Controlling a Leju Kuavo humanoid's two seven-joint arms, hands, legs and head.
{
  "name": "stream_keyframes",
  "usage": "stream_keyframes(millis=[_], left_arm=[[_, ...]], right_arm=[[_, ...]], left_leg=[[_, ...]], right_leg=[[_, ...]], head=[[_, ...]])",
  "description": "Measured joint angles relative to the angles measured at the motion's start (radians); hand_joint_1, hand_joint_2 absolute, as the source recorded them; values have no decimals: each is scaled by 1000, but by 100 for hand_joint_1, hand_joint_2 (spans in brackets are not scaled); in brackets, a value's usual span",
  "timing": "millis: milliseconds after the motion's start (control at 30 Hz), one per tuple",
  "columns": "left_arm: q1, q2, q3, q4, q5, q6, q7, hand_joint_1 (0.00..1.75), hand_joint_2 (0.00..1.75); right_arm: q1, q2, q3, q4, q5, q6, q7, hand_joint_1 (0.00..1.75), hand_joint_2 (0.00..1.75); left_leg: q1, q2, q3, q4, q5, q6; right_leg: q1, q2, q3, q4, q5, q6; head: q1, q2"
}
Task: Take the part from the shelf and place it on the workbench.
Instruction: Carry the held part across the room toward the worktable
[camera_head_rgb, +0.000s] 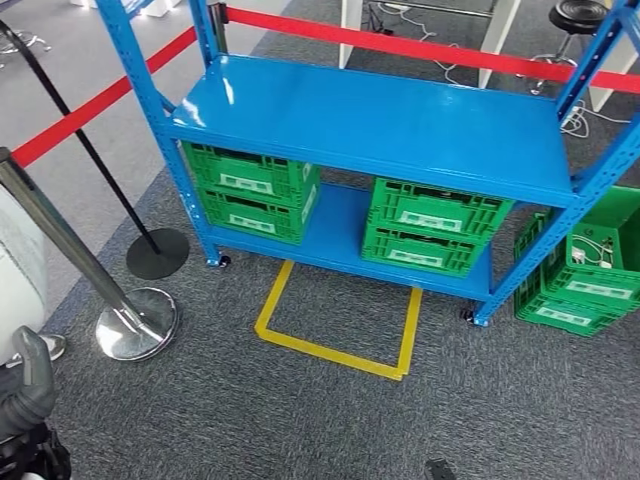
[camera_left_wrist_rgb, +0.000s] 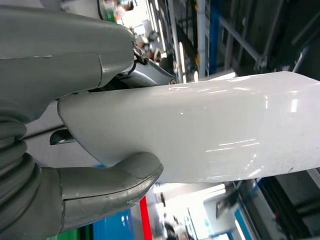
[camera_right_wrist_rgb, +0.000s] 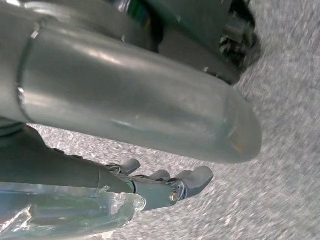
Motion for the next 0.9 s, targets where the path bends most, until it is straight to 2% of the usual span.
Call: stream_keyframes(millis=[67,100,133,167,200,233,300,333,367,433,467,500,533,567,600,633,667,700,733,800,833,867,900], left_arm=[[-3,-1,1,0,1,0,-1,175,175],[-4,-2,1,0,2,1,-1,175,175],[-4,-2,1,0,4,1,-1,175,175],[-4,-2,1,0,5,1,-2,175,175],[-4,-2,2,0,7,1,-2,175,175],[-5,-2,2,0,7,1,-3,175,175],[-8,-2,2,0,8,1,-4,175,175],[-10,-2,2,0,9,1,-4,175,175],[-12,-2,3,0,9,1,-4,175,175],[-14,-2,3,0,9,1,-5,175,175],[-15,-2,3,0,8,2,-5,175,175],[-17,-2,3,0,8,3,-5,175,175],[-21,-2,4,0,7,3,-5,175,175],[-25,-2,4,0,6,4,-5,175,175],[-29,-2,4,0,6,5,-5,175,175],[-31,-2,4,0,6,5,-5,175,175],[-31,-2,5,0,6,6,-5,175,175],[-31,-2,7,0,5,6,-5,175,175],[-32,-2,10,0,5,6,-5,175,175],[-34,-1,14,0,3,6,-5,175,175],[-35,-1,14,0,1,5,-5,175,175],[-36,-1,15,0,0,5,-5,175,175],[-37,-1,16,0,-2,5,-5,175,175]], right_arm=[[1,-1,0,0,0,0,2,0,0],[3,-1,0,0,0,0,4,0,0],[5,-1,0,0,0,1,5,0,0],[6,-1,0,0,0,1,6,0,0],[7,-2,0,0,0,1,7,0,0],[6,-3,0,0,0,2,7,0,0],[4,-5,0,0,-1,3,7,0,0],[3,-5,0,0,-2,4,7,0,0],[2,-5,0,0,-2,5,7,0,0],[1,-5,0,0,-2,6,7,0,0],[1,-5,0,0,-3,8,8,0,0],[0,-5,0,0,-4,9,8,0,0],[-1,-5,0,0,-4,11,8,0,0],[-2,-5,0,0,-5,12,10,0,0],[-1,-6,0,0,-5,13,14,0,0],[0,-6,0,0,-5,13,19,0,0],[0,-6,0,0,-5,12,24,0,0],[-1,-6,0,0,-5,13,27,0,0],[-3,-5,0,0,-5,14,28,0,0],[-7,-5,0,0,-5,18,21,0,0],[-9,-5,0,0,-5,20,17,0,0],[-10,-5,0,0,-5,22,13,0,0],[-12,-5,0,0,-5,22,11,0,0]], left_leg=[[3,-22,-2,-1,4,8],[3,-35,-4,-1,5,10],[3,-48,-5,0,6,10],[3,-62,-6,0,6,10],[4,-76,-6,0,7,10],[4,-90,-5,1,8,8],[5,-115,-7,3,11,0],[5,-126,-11,4,13,-5],[6,-136,-16,5,16,-12],[10,-155,-24,3,24,-26],[10,-150,-29,7,21,-31],[9,-133,-38,25,9,-35],[7,-108,-57,65,-17,-39],[6,-78,-85,126,-50,-41],[6,-60,-118,197,-85,-44],[7,-50,-146,258,-108,-46],[7,-46,-160,290,-115,-47],[7,-43,-154,284,-102,-46],[7,-36,-127,240,-75,-45],[2,7,-47,101,-21,-38],[0,26,-17,48,-7,-33],[-3,39,-2,18,-3,-28],[-6,35,-1,8,-4,-22]], right_leg=[[-4,57,-50,116,-64,8],[-5,74,-84,187,-93,10],[-5,82,-110,239,-109,11],[-6,86,-121,257,-104,11],[-7,88,-112,234,-80,11],[-9,96,-86,174,-42,11],[-17,142,-24,35,15,11],[-19,162,-3,-7,27,10],[-20,174,5,-24,28,8],[-17,156,7,-24,31,-4],[-17,145,7,-26,34,-11],[-18,133,7,-28,37,-19],[-18,119,7,-31,39,-25],[-16,106,6,-31,40,-29],[-14,92,5,-31,39,-32],[-13,76,4,-31,39,-33],[-11,62,3,-31,39,-34],[-11,49,3,-31,38,-33],[-10,36,4,-31,38,-33],[-6,15,6,-29,35,-28],[-3,6,7,-28,33,-25],[0,-3,8,-27,31,-20],[2,-12,9,-28,29,-15]], head=[[4,0],[5,0],[5,0],[6,0],[5,0],[6,0],[5,0],[5,0],[4,0],[4,0],[3,0],[0,0],[-4,0],[-7,0],[-10,0],[-11,0],[-11,0],[-11,0],[-11,0],[-12,0],[-11,0],[-11,0],[-10,0]])
